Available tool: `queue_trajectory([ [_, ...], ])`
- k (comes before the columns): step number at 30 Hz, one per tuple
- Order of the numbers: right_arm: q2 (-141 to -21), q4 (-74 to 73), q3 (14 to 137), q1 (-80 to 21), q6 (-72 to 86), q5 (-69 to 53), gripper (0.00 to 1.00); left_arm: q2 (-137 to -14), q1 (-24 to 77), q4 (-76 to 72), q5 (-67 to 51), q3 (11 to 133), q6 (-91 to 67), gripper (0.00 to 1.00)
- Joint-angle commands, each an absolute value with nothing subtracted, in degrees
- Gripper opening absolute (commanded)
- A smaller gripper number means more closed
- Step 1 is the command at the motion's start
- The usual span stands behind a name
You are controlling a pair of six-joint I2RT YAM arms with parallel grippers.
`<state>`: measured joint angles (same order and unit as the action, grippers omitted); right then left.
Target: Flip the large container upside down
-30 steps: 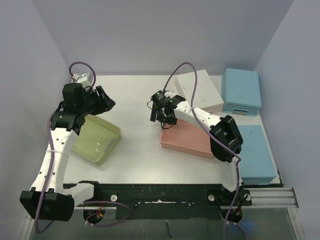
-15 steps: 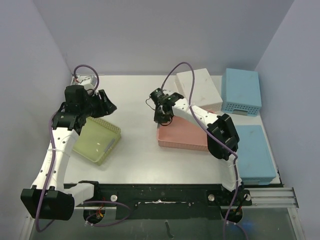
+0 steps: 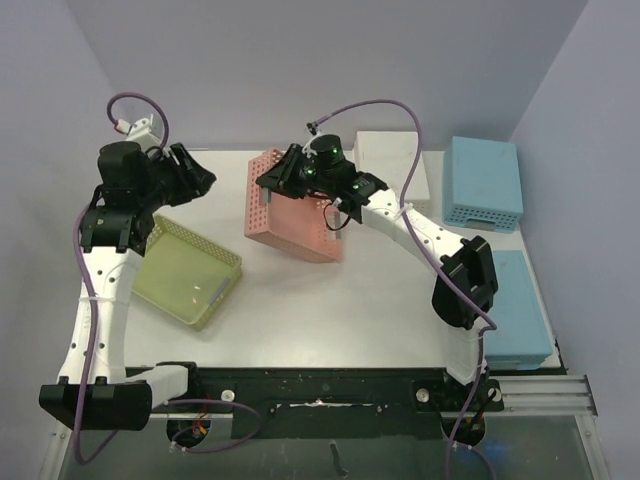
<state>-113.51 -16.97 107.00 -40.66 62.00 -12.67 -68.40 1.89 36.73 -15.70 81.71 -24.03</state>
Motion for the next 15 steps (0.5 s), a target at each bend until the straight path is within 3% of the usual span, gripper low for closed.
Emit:
queue_trajectory([
  [1, -108.0, 18.7, 97.5, -38.9, 74.6, -23.3, 0.0, -67.9, -0.4, 36.5, -5.7, 85.4, -26.0, 0.47],
  [9, -106.9, 48.1, 83.7, -37.0, 88.3, -26.5, 0.0, -67.8, -1.5, 34.7, -8.6, 83.9, -27.7, 0.46],
  [15, -104.3, 58.5, 74.5, -33.6, 93.6, -26.8, 0.0, -68.6, -1.8, 32.0, -12.1, 82.2, -28.8, 0.46],
])
